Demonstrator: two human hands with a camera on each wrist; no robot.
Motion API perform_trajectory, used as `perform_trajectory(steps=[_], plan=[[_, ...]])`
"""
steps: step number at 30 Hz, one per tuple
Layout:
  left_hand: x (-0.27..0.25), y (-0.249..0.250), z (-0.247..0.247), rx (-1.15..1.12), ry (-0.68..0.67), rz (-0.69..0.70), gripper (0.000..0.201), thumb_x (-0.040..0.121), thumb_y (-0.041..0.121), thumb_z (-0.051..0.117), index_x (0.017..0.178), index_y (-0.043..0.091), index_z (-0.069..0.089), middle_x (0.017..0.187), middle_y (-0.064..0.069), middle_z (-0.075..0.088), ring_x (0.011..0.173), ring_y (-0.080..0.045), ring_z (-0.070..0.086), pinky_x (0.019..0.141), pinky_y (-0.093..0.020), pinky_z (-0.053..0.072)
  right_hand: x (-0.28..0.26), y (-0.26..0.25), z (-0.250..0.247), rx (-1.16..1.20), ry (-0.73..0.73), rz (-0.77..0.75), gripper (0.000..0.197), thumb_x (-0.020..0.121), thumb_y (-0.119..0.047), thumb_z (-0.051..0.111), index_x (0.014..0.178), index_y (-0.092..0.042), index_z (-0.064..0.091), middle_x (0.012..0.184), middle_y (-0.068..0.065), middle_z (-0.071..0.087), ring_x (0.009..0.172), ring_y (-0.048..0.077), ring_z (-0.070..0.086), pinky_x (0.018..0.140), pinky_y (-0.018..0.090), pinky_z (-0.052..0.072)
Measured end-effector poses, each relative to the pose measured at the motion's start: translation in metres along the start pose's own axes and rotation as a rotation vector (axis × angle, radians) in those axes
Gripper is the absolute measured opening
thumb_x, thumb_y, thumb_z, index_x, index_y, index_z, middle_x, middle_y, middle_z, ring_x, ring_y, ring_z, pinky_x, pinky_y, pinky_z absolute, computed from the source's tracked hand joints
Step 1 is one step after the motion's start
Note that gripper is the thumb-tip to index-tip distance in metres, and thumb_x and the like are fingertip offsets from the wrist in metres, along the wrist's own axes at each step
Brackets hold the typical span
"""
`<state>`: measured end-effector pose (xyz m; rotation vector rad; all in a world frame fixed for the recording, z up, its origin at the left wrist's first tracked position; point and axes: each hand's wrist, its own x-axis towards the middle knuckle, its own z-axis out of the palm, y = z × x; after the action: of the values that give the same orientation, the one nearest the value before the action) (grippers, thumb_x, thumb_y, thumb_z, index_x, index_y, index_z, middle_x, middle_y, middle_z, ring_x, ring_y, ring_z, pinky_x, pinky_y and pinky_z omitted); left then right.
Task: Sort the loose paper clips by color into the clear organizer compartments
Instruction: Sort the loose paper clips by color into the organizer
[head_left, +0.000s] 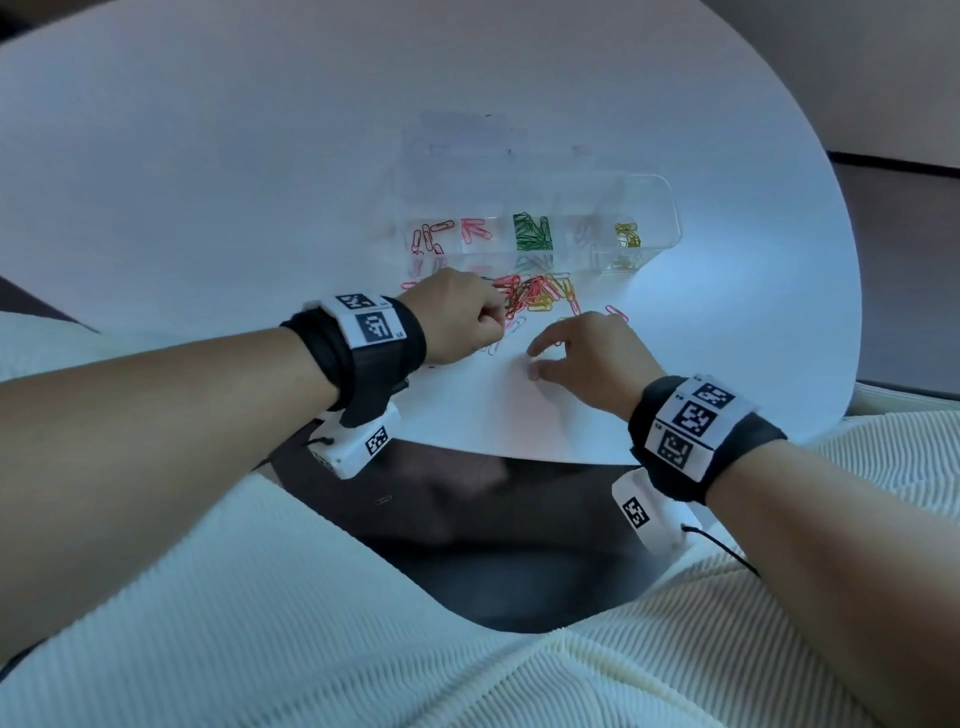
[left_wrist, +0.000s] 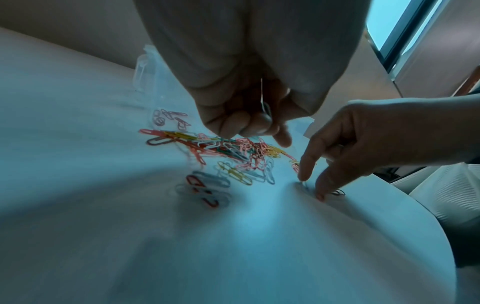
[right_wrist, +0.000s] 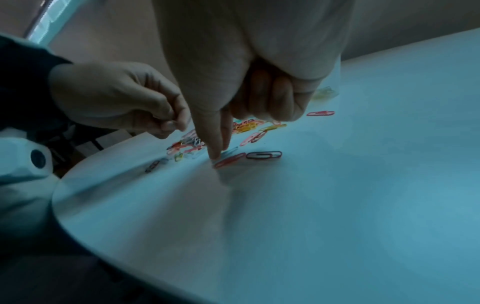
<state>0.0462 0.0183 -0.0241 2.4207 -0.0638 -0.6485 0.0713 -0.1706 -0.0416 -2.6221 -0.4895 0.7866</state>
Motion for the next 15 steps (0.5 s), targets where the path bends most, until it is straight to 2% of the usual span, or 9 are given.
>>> perform_trajectory(steps=[2,4,7,8,10,12,13,14,15], plan=[[0.003,-0.001,0.004,-0.019,0.008,-0.060,0.026,0.086,0.004,0.042,0.062,0.012,0.047,0.060,0.000,0.044,0.061,-0.020,0.039,0.056,-0.029,0.031,0.003,0.004,0.006,-0.048,-0.010,-0.002,0.009,0.082,-0.035,0.072,0.090,-0.032,0.074,0.072,-0.011,0.055,0.075,0.017,0.059,0.063,0.027,0.043],[0.005,0.000,0.004,-0.057,0.031,-0.076,0.032,0.085,0.001,0.037,0.056,0.013,0.033,0.057,-0.003,0.035,0.061,-0.021,0.032,0.059,-0.032,0.029,0.006,0.006,0.008,-0.067,0.002,0.001,0.003,0.082,-0.035,0.071,0.084,-0.033,0.073,0.080,-0.007,0.062,0.077,0.019,0.061,0.064,0.028,0.045],[0.008,0.000,0.004,-0.049,0.062,-0.051,0.029,0.087,0.008,0.039,0.058,0.013,0.037,0.055,-0.002,0.035,0.058,-0.021,0.032,0.058,-0.033,0.029,0.008,0.006,0.006,-0.036,0.011,0.027,0.005,0.081,-0.035,0.072,0.080,-0.032,0.068,0.070,-0.008,0.058,0.064,0.014,0.057,0.057,0.026,0.040],[0.006,0.000,0.004,-0.009,0.071,-0.041,0.025,0.087,0.015,0.043,0.063,0.016,0.046,0.056,0.001,0.040,0.059,-0.021,0.038,0.060,-0.031,0.033,0.009,0.006,0.006,-0.022,0.005,0.037,0.008,0.080,-0.035,0.073,0.078,-0.031,0.066,0.066,-0.010,0.054,0.059,0.011,0.052,0.055,0.025,0.036],[0.003,0.000,0.005,0.105,0.039,-0.028,0.011,0.087,0.028,0.051,0.086,0.029,0.063,0.065,0.010,0.049,0.070,-0.020,0.051,0.066,-0.029,0.042,0.011,0.006,0.005,0.000,-0.012,0.055,0.012,0.078,-0.033,0.074,0.075,-0.027,0.065,0.067,-0.008,0.055,0.056,0.007,0.049,0.052,0.024,0.034],[0.000,-0.001,0.006,0.232,-0.010,-0.002,0.023,0.091,0.035,0.052,0.111,0.037,0.063,0.084,0.008,0.061,0.085,-0.022,0.057,0.072,-0.028,0.041,0.013,0.005,0.007,0.016,-0.030,0.068,0.011,0.076,-0.032,0.075,0.075,-0.024,0.067,0.073,-0.005,0.061,0.060,0.011,0.054,0.054,0.025,0.038],[-0.001,-0.001,0.006,0.282,-0.021,0.004,0.026,0.093,0.037,0.051,0.118,0.038,0.062,0.101,0.005,0.066,0.095,-0.022,0.059,0.076,-0.028,0.041,0.014,0.004,0.007,0.021,-0.035,0.071,0.011,0.075,-0.032,0.074,0.075,-0.024,0.067,0.076,-0.004,0.063,0.064,0.013,0.058,0.056,0.025,0.042],[-0.001,-0.002,0.006,0.318,-0.018,0.010,0.027,0.094,0.038,0.051,0.119,0.039,0.062,0.115,0.005,0.065,0.104,-0.022,0.059,0.079,-0.029,0.041,0.014,0.003,0.008,0.021,-0.039,0.074,0.011,0.074,-0.033,0.074,0.075,-0.024,0.067,0.078,-0.003,0.065,0.069,0.015,0.060,0.058,0.025,0.044],[-0.001,-0.003,0.005,0.348,-0.016,0.008,0.026,0.095,0.037,0.051,0.118,0.039,0.063,0.120,0.006,0.064,0.107,-0.021,0.058,0.081,-0.030,0.042,0.014,0.002,0.008,0.018,-0.041,0.074,0.011,0.074,-0.033,0.074,0.075,-0.024,0.067,0.079,-0.003,0.065,0.071,0.016,0.061,0.060,0.025,0.045]])
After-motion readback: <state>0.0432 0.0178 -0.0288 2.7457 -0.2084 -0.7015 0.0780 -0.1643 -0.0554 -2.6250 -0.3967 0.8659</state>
